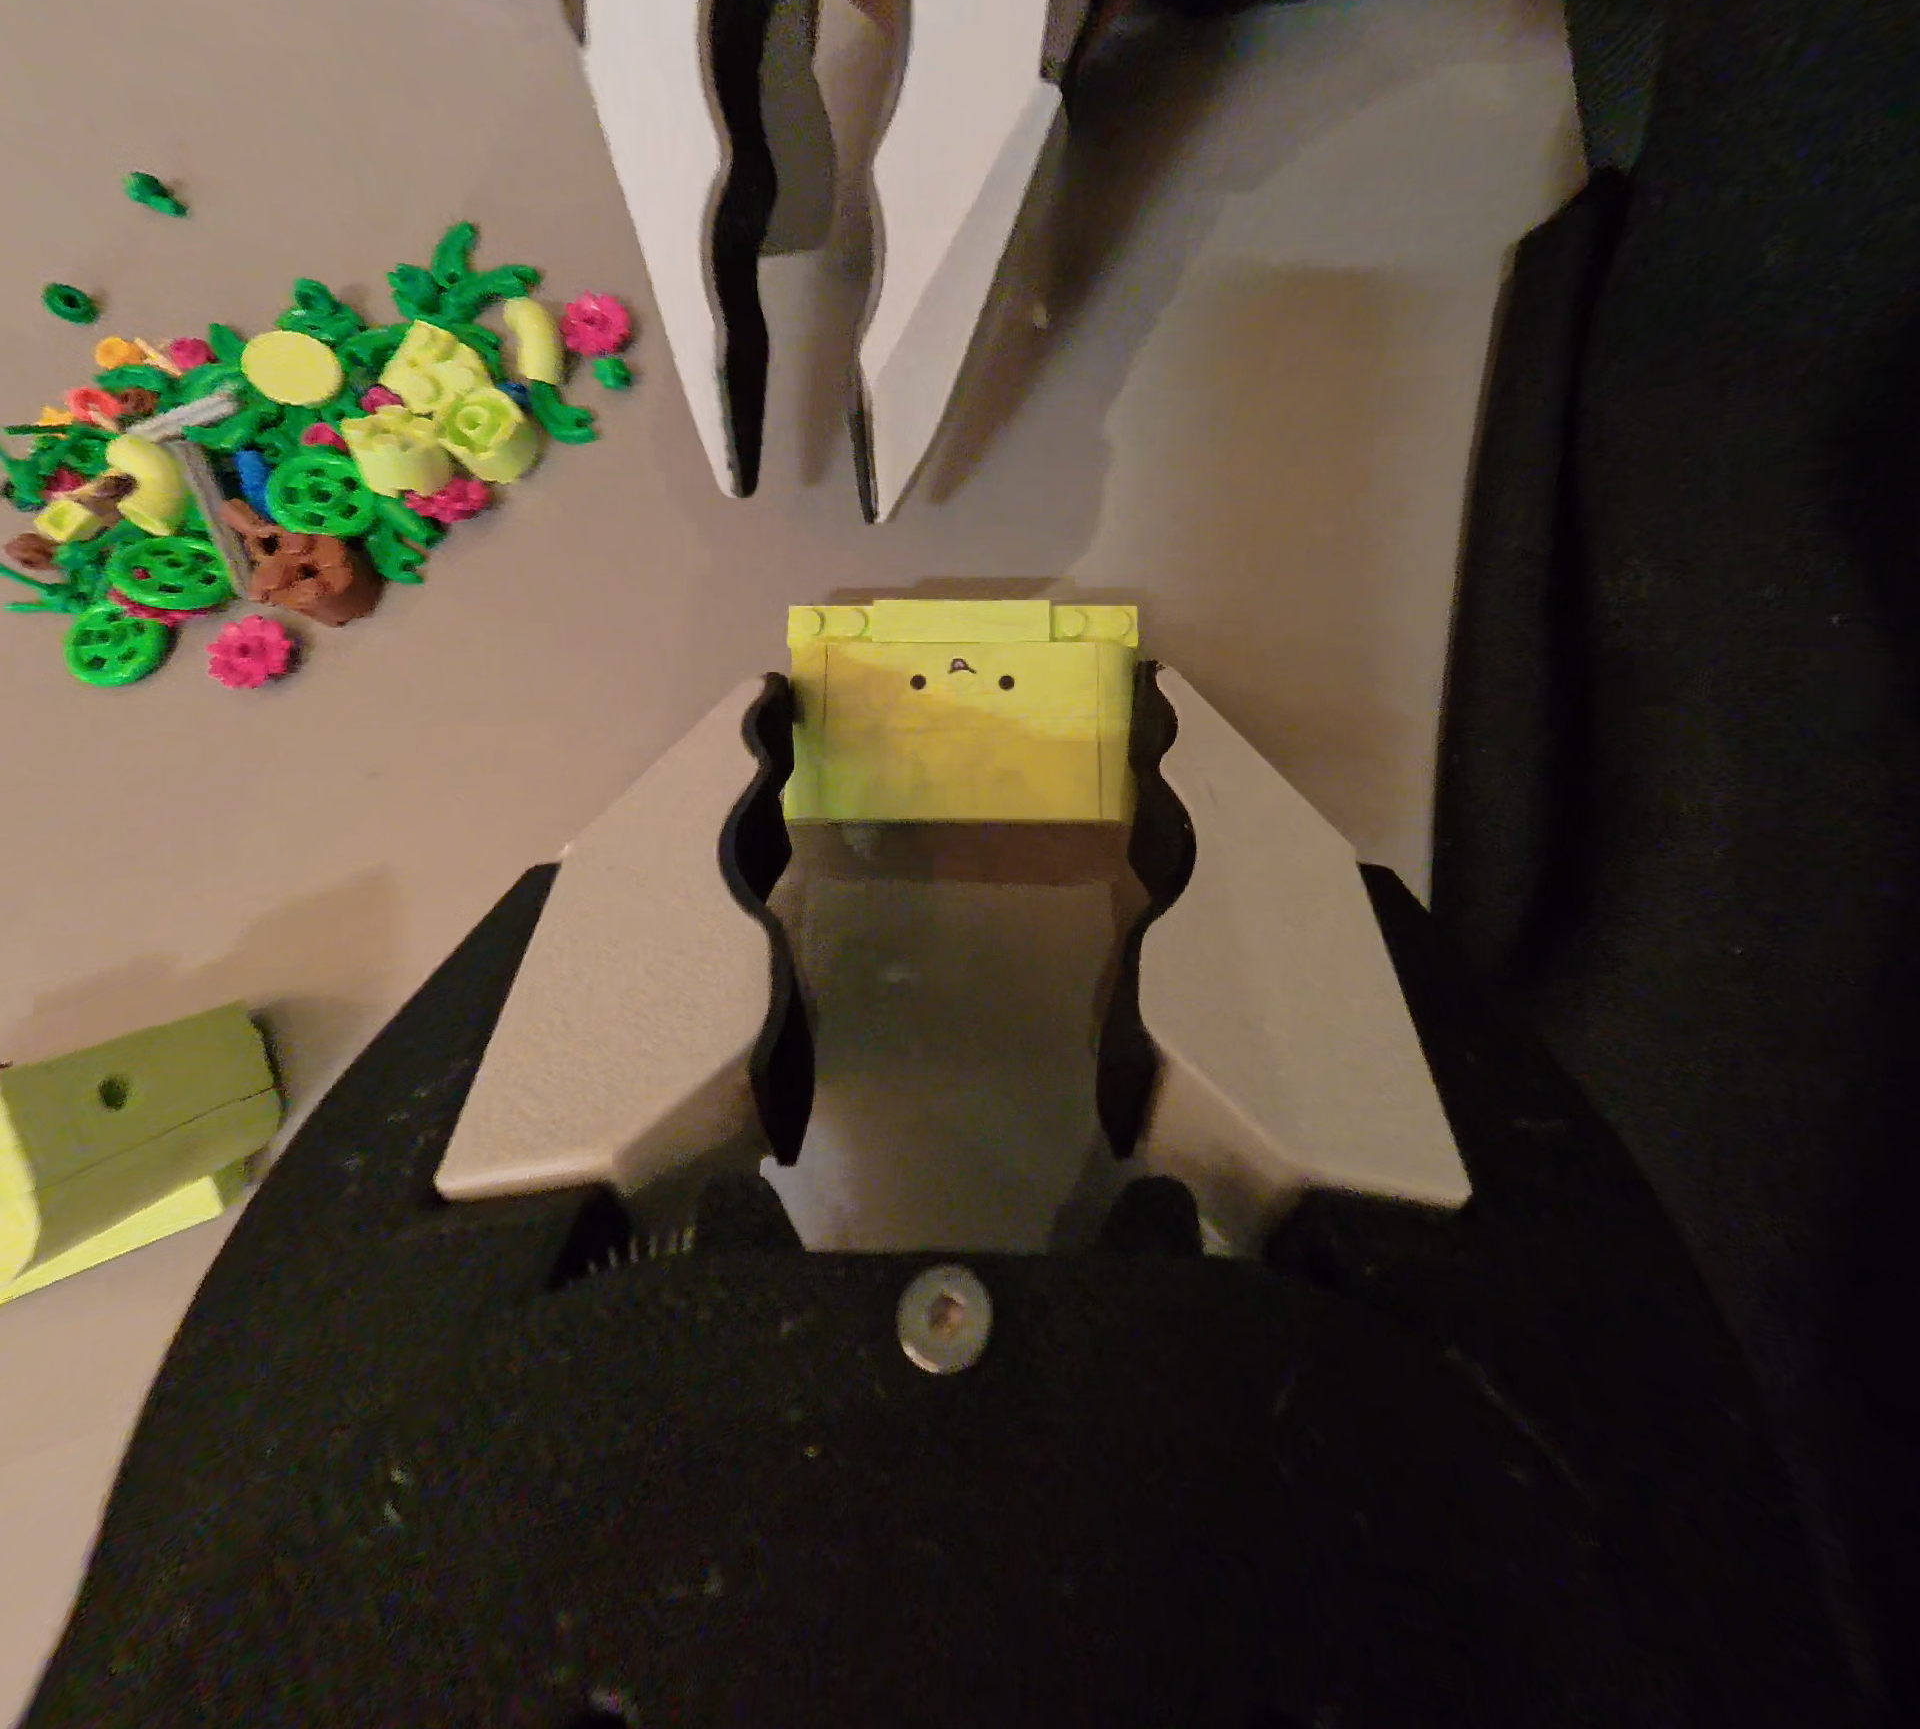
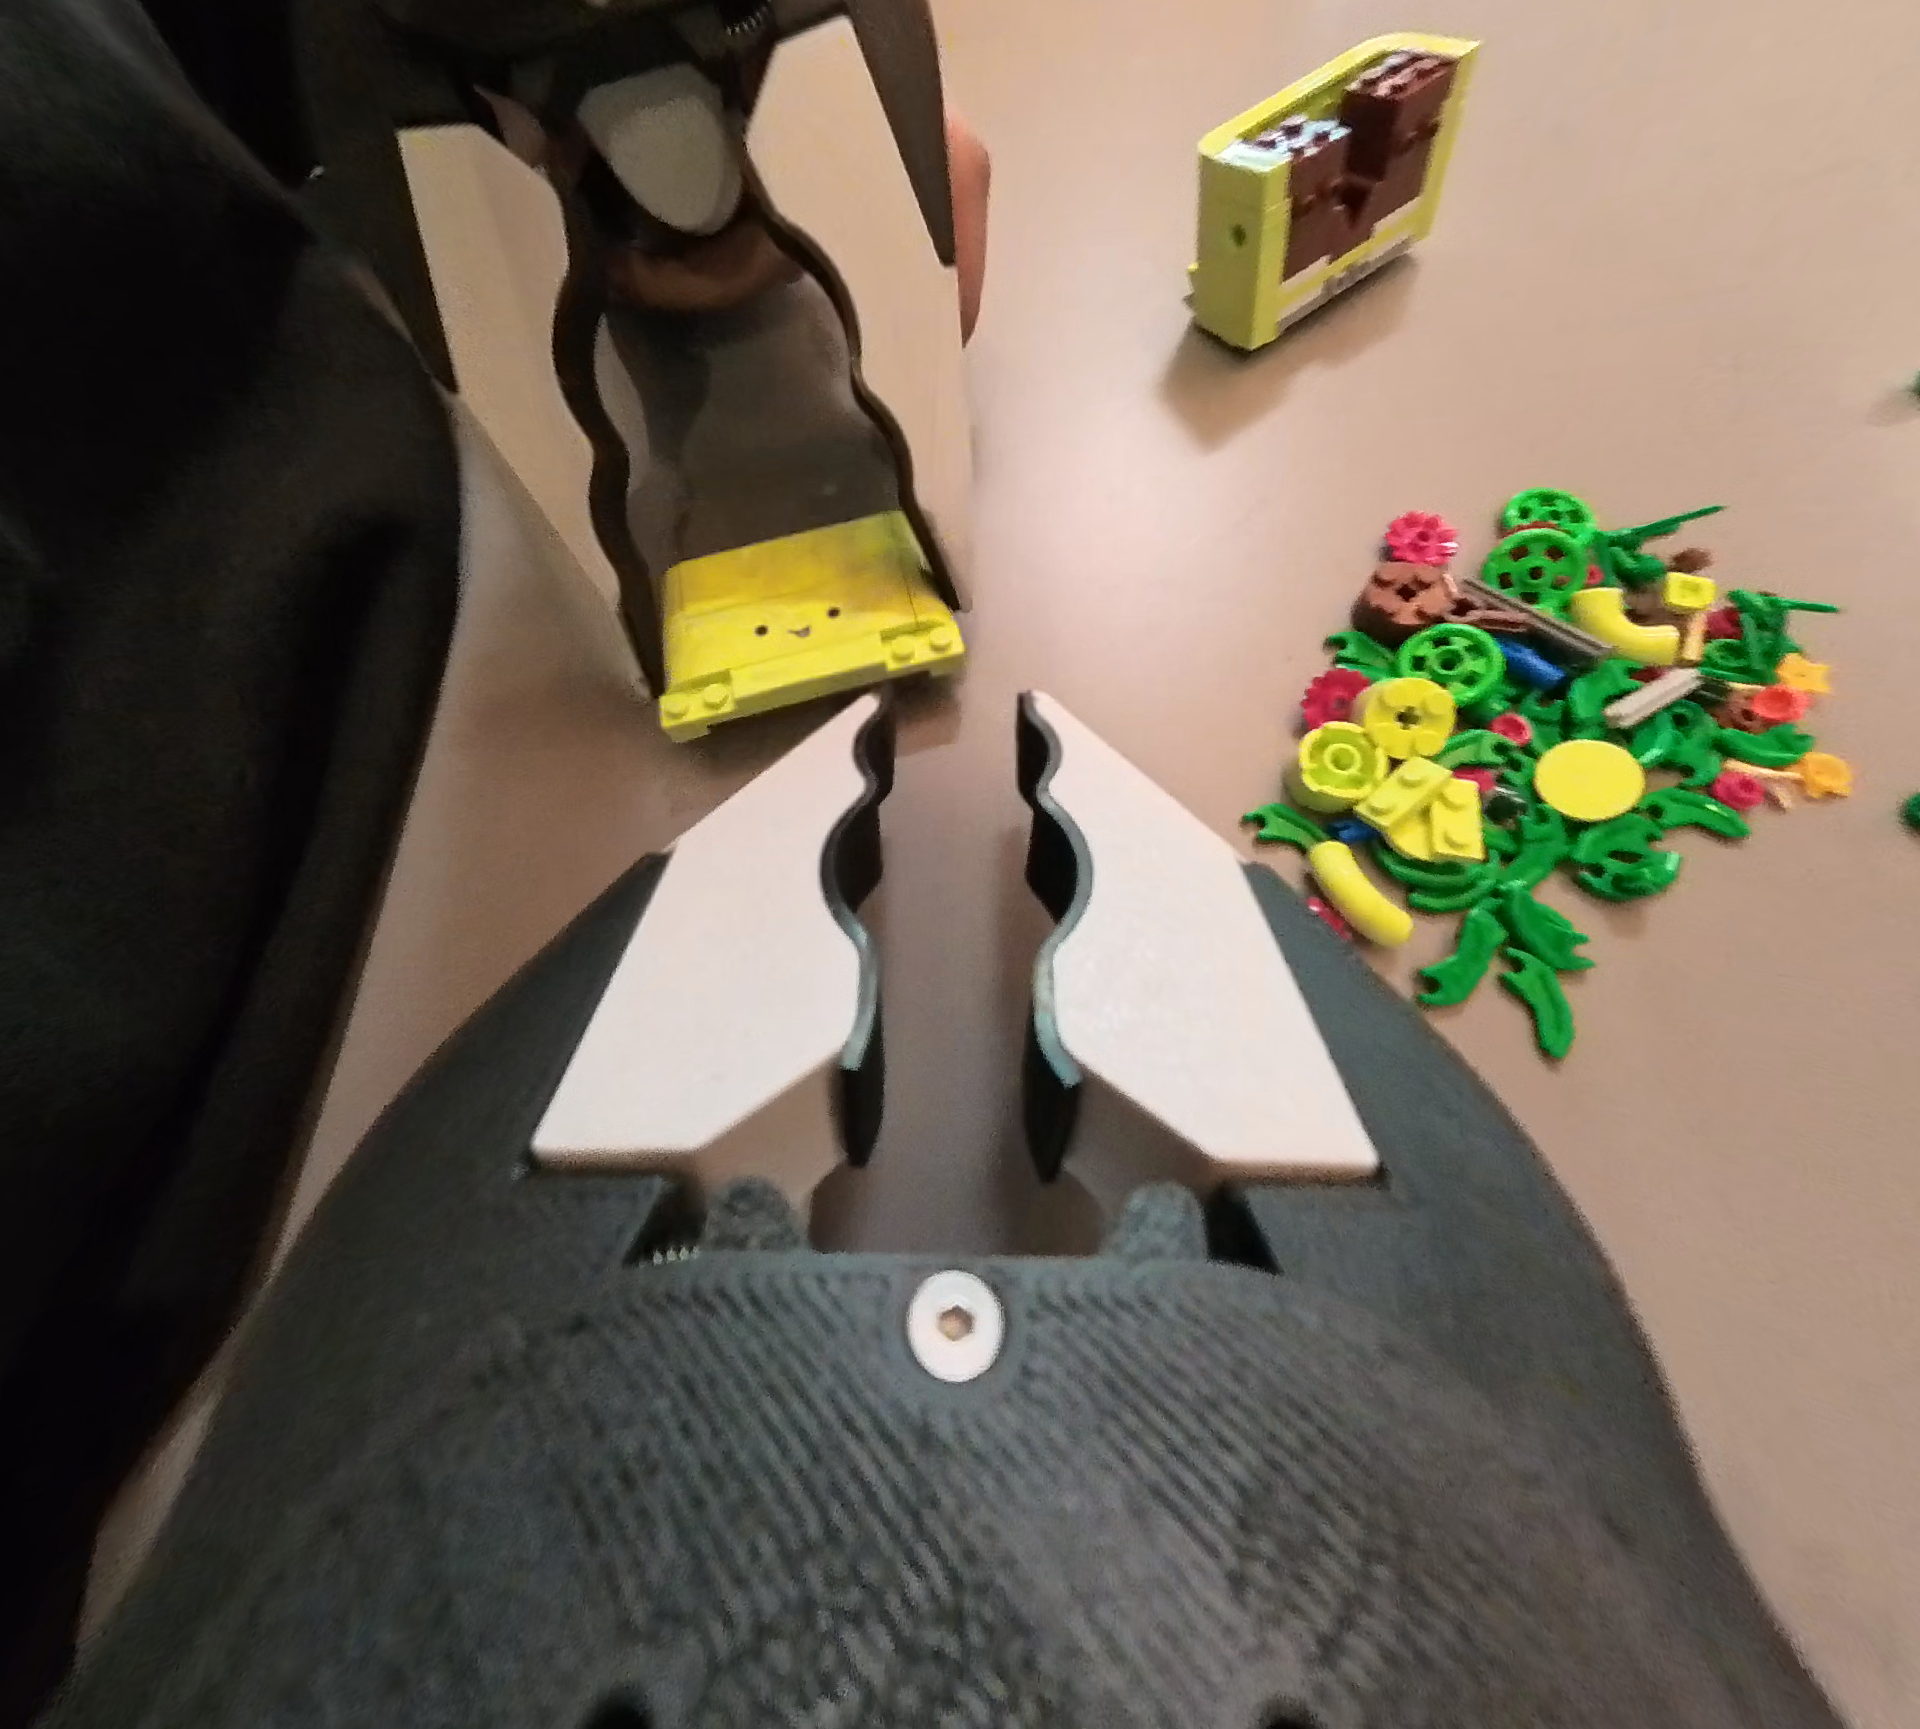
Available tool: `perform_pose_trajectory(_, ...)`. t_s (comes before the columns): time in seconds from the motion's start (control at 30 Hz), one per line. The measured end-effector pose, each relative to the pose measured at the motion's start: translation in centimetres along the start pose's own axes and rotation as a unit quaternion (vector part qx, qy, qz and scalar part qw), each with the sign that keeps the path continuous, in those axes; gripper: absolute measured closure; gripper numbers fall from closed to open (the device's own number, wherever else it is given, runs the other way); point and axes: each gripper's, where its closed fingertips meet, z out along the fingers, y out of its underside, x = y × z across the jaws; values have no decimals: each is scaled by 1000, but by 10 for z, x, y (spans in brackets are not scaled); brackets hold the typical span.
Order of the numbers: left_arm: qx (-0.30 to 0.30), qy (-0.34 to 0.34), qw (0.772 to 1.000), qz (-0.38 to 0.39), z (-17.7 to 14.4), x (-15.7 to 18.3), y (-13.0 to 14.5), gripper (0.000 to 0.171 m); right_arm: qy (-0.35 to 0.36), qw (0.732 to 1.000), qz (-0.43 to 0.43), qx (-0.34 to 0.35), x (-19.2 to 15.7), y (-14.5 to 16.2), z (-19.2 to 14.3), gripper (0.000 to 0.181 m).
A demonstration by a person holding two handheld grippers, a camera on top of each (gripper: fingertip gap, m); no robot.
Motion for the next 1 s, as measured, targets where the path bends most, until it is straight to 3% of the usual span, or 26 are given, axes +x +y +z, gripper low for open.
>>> perform_pose_trajectory(0.17, 69, -92, 993, -2, -14, -32, -17, 108, 33, 997, 30, 61, 16, -18, -7, 150)
perform_pose_trajectory(0.37, 96, -178, 977, 70, -20, -45, -27, 107, -24, 973, 147, 179, 20, -52, -18, 147)
perform_pose_trajectory(0.77, 84, -265, 937, 209, -22, -45, -35, 108, -22, 969, 186, 164, 23, -52, -5, 161)
perform_pose_trajectory(1.0, 77, -284, 927, 234, -22, -48, -33, 108, -21, 969, 176, 174, 21, -54, -8, 172)
